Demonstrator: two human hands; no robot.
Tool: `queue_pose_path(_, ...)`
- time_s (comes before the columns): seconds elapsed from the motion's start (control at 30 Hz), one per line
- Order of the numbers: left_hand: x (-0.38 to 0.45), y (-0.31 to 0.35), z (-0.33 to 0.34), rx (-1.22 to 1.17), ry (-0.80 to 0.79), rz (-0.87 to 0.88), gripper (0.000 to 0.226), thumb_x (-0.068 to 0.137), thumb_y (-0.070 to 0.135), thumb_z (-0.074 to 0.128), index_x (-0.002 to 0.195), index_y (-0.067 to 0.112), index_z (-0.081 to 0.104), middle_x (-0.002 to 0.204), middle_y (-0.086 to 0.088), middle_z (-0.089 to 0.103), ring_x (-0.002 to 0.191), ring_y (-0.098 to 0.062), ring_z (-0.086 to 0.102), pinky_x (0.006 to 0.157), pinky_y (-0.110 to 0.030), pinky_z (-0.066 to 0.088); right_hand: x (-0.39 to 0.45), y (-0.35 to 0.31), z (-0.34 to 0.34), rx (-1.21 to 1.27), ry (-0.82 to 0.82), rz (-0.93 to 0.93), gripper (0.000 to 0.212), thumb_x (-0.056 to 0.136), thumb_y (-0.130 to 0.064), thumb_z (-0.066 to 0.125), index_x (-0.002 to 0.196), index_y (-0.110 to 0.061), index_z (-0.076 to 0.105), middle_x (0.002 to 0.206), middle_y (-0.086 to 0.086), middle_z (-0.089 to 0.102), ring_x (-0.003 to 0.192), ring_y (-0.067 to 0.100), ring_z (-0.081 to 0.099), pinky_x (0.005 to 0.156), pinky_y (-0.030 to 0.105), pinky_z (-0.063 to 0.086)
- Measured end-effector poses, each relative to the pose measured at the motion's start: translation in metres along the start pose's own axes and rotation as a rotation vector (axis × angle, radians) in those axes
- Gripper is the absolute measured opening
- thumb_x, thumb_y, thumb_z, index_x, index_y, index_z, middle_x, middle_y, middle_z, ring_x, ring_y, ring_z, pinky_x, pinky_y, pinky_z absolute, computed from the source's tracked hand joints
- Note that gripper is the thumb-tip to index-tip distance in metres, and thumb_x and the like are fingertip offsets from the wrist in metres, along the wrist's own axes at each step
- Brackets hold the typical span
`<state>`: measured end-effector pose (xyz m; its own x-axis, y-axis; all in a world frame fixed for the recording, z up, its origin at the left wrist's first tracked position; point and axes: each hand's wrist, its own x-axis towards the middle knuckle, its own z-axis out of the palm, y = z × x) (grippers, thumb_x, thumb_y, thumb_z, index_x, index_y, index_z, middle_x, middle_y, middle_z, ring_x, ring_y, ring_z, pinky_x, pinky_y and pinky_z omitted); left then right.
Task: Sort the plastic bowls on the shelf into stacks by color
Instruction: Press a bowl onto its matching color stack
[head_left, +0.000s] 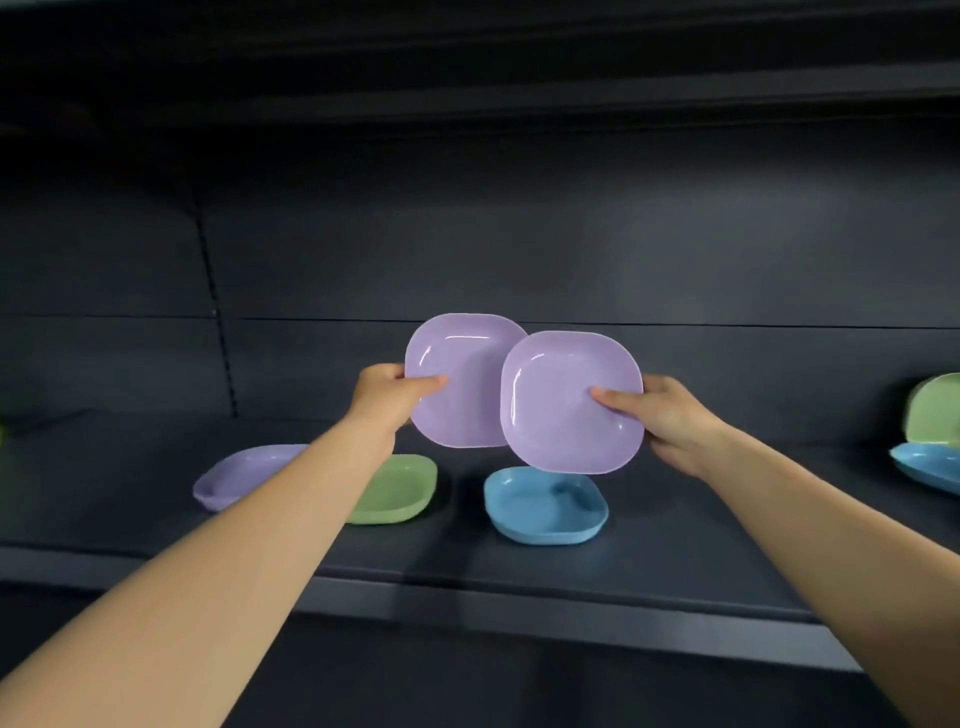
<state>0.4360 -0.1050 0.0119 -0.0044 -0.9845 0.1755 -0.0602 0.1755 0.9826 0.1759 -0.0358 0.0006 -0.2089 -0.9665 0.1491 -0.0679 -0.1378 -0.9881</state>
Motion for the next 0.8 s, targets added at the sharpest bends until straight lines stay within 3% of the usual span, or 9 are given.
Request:
queue_pose_path(0.17, 0.014, -0.003, -0.074, 0.032, 0.060, 0.000, 0.017, 0.079, 0.009, 0.072, 0.094, 0.009, 0.066, 0.095, -0.006, 0.068, 0.090, -0.024, 0.065, 0.072, -0.027, 0.052, 0.016, -0.008, 0.073, -0.034, -0.037, -0.011, 0.036, 0.084, -0.013, 0.069, 0.118, -0.004, 0.060, 0.105, 0.007, 0.070, 0.090, 0.020, 0.067, 0.068, 0.025, 0.054)
queue_pose_path(0.33, 0.037, -0.019, -0.128, 0.023, 0.096, -0.060, 0.012, 0.078, 0.008, 0.073, 0.087, 0.010, 0.066, 0.096, -0.008, 0.070, 0.092, -0.026, 0.067, 0.082, -0.035, 0.053, 0.050, -0.001, 0.129, -0.081, -0.099, -0.031, 0.037, 0.083, -0.012, 0.071, 0.119, -0.008, 0.062, 0.108, 0.006, 0.070, 0.097, 0.021, 0.066, 0.074, 0.027, 0.053)
queue_pose_path(0.57, 0.079, -0.050, -0.200, 0.056, 0.117, -0.174, 0.021, 0.074, 0.006, 0.077, 0.092, 0.008, 0.066, 0.099, -0.008, 0.069, 0.091, -0.025, 0.065, 0.070, -0.031, 0.053, 0.100, 0.017, 0.202, -0.025, -0.167, -0.013, 0.038, 0.083, -0.008, 0.070, 0.119, -0.007, 0.061, 0.110, 0.007, 0.069, 0.100, 0.023, 0.066, 0.081, 0.031, 0.052)
queue_pose_path(0.8, 0.125, -0.104, -0.235, 0.189, 0.021, -0.295, 0.032, 0.070, 0.004, 0.078, 0.099, 0.005, 0.067, 0.104, -0.009, 0.068, 0.100, -0.028, 0.063, 0.090, -0.040, 0.052, 0.123, 0.038, 0.246, -0.027, -0.196, 0.056, 0.033, 0.084, -0.006, 0.068, 0.117, -0.008, 0.062, 0.109, 0.007, 0.070, 0.097, 0.021, 0.067, 0.071, 0.025, 0.054)
